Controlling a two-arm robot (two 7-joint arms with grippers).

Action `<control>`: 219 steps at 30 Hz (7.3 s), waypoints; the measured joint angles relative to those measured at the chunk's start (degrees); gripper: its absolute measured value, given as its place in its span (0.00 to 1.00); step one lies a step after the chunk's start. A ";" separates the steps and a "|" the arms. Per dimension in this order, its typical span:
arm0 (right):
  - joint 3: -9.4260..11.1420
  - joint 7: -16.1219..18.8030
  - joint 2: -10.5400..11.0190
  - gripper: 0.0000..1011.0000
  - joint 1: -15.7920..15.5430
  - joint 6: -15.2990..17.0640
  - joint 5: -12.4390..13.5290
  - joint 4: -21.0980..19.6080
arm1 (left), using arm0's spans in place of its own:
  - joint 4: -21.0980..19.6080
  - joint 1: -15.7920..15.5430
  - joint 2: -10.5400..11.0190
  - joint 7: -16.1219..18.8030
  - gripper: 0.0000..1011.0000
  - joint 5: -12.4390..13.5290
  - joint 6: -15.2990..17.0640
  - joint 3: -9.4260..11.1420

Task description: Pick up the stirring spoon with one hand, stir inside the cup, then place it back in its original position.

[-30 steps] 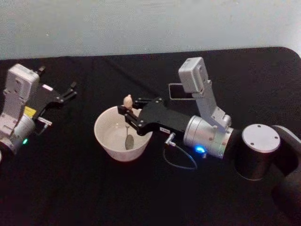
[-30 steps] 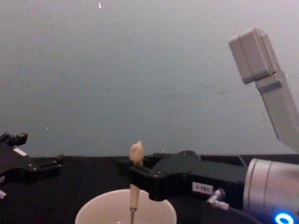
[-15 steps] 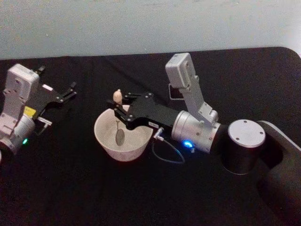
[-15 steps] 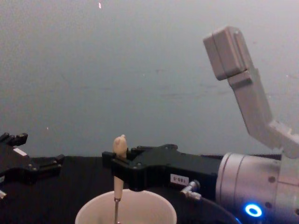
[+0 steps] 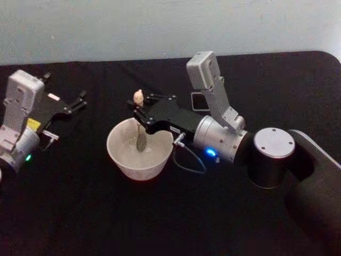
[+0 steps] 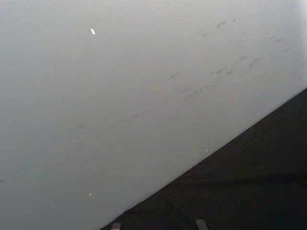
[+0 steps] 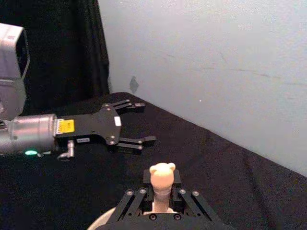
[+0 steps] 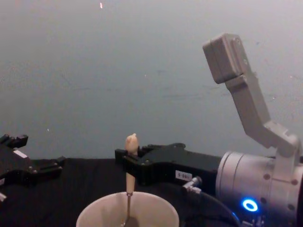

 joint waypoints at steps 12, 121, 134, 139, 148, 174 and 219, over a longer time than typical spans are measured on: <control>1.18 -0.05 0.04 0.21 -0.38 0.13 -0.42 0.14 | 0.00 0.00 0.00 0.00 0.99 0.00 0.00 0.00; 4.24 1.31 4.82 0.21 -3.00 2.45 6.47 -10.05 | 0.00 0.00 0.00 0.00 0.99 0.00 0.00 0.00; 8.75 -0.58 7.29 0.21 -3.66 0.77 11.50 -15.91 | 0.00 0.00 0.00 0.00 0.99 0.00 0.00 0.00; 10.13 -1.78 8.31 0.21 -4.03 0.26 12.22 -16.98 | 0.00 0.00 0.00 0.00 0.99 0.00 0.00 0.00; 12.34 -4.19 10.82 0.21 -5.71 0.78 12.21 -18.43 | 0.00 0.00 0.00 0.00 0.99 0.00 0.00 0.00; 13.39 -10.00 9.60 0.21 -8.18 5.86 7.28 -17.30 | 0.00 0.00 0.00 0.00 0.99 0.00 0.00 0.00; 12.20 -13.90 4.28 0.28 -9.29 13.19 0.61 -13.32 | 0.00 0.00 0.00 0.00 0.99 0.00 0.00 0.00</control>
